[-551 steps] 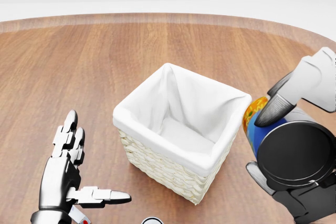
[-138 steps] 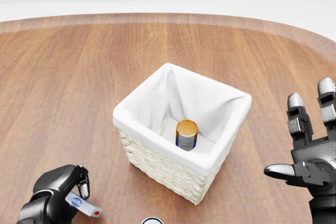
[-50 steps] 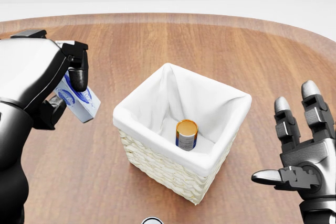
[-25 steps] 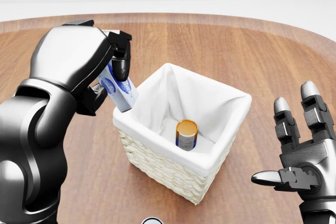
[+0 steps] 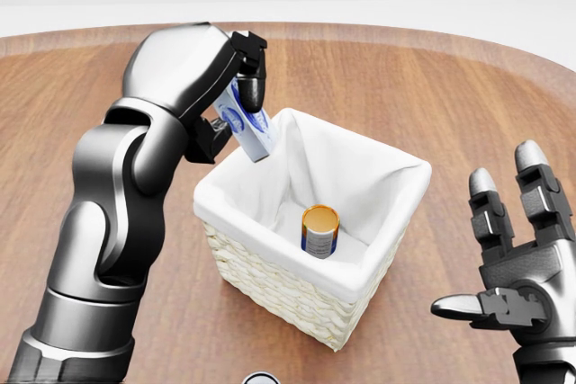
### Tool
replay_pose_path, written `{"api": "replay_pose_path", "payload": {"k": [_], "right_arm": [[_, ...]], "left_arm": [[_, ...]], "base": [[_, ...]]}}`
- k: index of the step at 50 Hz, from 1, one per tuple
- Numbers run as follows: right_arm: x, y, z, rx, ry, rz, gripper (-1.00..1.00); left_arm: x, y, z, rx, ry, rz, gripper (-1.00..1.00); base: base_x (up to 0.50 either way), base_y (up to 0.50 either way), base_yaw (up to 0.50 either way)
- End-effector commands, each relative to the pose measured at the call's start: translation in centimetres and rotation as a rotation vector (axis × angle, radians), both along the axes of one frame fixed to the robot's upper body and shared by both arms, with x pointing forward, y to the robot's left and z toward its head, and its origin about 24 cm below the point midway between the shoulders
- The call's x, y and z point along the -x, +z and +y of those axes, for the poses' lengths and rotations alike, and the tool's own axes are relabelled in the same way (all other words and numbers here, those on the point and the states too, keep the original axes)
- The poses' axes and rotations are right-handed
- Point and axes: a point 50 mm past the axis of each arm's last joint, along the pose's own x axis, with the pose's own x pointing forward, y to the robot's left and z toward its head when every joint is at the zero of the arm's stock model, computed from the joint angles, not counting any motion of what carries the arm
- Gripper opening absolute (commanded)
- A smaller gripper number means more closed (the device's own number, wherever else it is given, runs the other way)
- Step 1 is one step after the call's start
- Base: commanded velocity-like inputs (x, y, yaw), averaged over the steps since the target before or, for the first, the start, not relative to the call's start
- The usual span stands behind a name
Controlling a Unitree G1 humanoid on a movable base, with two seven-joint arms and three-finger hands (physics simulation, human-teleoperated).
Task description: Pick up the alphabet soup and the cream cheese box, and put them in the basket.
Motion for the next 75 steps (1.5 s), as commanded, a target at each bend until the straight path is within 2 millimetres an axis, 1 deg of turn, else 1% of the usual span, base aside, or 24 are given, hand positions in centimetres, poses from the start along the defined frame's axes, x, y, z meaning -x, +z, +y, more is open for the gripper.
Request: {"api": "replay_pose_path", "payload": {"k": [1, 3, 5, 11, 15, 17, 18, 22, 32, 42, 43, 44, 49, 56, 58, 62, 65, 73, 74, 75], "right_arm": [[0.0, 0.0, -0.1, -0.003, -0.001, 0.000, 1.00], [0.1, 0.0, -0.1, -0.003, -0.001, -0.001, 1.00], [0.1, 0.0, -0.1, -0.004, -0.001, -0.003, 1.00], [0.1, 0.1, -0.1, -0.005, -0.003, -0.007, 1.00], [0.1, 0.2, -0.2, -0.005, -0.004, -0.009, 1.00], [0.1, 0.1, -0.2, -0.005, -0.004, -0.008, 1.00], [0.1, 0.1, -0.2, -0.005, -0.003, -0.006, 1.00], [0.2, 0.2, -0.3, -0.006, -0.006, -0.012, 1.00], [0.1, 0.1, -0.1, -0.003, 0.001, -0.008, 1.00], [0.1, 0.1, 0.0, -0.003, 0.003, -0.009, 1.00], [0.1, 0.1, 0.0, -0.003, 0.003, -0.008, 1.00], [0.1, 0.1, 0.0, -0.003, 0.004, -0.006, 1.00], [0.2, 0.0, 0.0, -0.004, 0.005, -0.004, 1.00], [0.1, -0.1, 0.0, -0.003, 0.005, -0.001, 1.00], [0.1, -0.2, 0.1, -0.001, 0.008, 0.004, 1.00], [0.2, 0.0, 0.2, 0.002, 0.006, 0.000, 1.00], [0.2, -0.1, 0.2, 0.002, 0.007, 0.001, 1.00], [0.2, -0.2, 0.3, 0.007, 0.014, 0.007, 1.00], [0.2, -0.3, 0.4, 0.007, 0.015, 0.009, 1.00], [0.2, -0.3, 0.4, 0.009, 0.018, 0.012, 1.00]], "left_arm": [[-2.7, -1.3, -0.4, 0.133, -0.009, 0.046, -1.00], [-3.0, -1.6, -0.4, 0.138, -0.002, 0.057, -1.00], [-3.5, -2.6, -0.3, 0.140, 0.018, 0.079, -1.00], [-4.0, -3.9, -0.5, 0.151, 0.034, 0.115, -1.00], [-4.6, -5.2, -0.8, 0.161, 0.051, 0.151, -1.00], [-4.8, -5.6, -1.0, 0.177, 0.043, 0.170, -1.00], [-4.9, -6.2, -1.3, 0.197, 0.013, 0.192, -1.00], [-5.1, -7.3, -1.8, 0.186, 0.006, 0.202, -1.00], [-4.6, -6.9, -3.3, 0.163, -0.048, 0.158, -1.00], [-4.8, -6.8, -3.7, 0.144, -0.053, 0.146, -1.00], [-4.8, -6.8, -3.7, 0.146, -0.053, 0.147, -0.96], [-4.8, -6.4, -3.6, 0.147, -0.047, 0.133, 1.00], [-5.0, -6.0, -3.1, 0.153, -0.028, 0.120, 1.00], [-5.0, -4.1, -1.6, 0.188, 0.017, 0.075, 1.00], [-4.9, -3.3, -0.8, 0.201, 0.036, 0.057, 1.00], [-4.5, -2.4, -0.2, 0.214, 0.049, 0.042, 1.00], [-3.5, -1.1, 0.1, 0.213, 0.019, 0.001, 1.00], [-1.2, 0.3, 0.9, 0.195, -0.011, -0.066, 1.00], [-0.9, 0.6, 1.0, 0.196, -0.009, -0.089, 1.00], [-0.2, 1.4, 1.2, 0.207, -0.020, -0.124, 1.00]], "base": [[0.00, 0.00, 0.00], [0.00, 0.00, 0.00], [0.00, 0.00, 0.00], [0.00, 0.00, 0.00], [0.00, 0.00, 0.00], [0.00, 0.00, 0.00], [0.00, 0.00, 0.00], [0.00, 0.00, 0.00], [0.00, 0.00, 0.00], [0.00, 0.00, 0.00], [0.00, 0.00, 0.00], [0.00, 0.00, 0.00], [0.00, 0.00, 0.00], [0.00, 0.00, 0.00], [0.00, 0.00, 0.00], [0.00, 0.00, 0.00], [0.00, 0.00, 0.00], [0.00, 0.00, 0.00], [0.00, 0.00, 0.00], [0.00, 0.00, 0.00]]}}
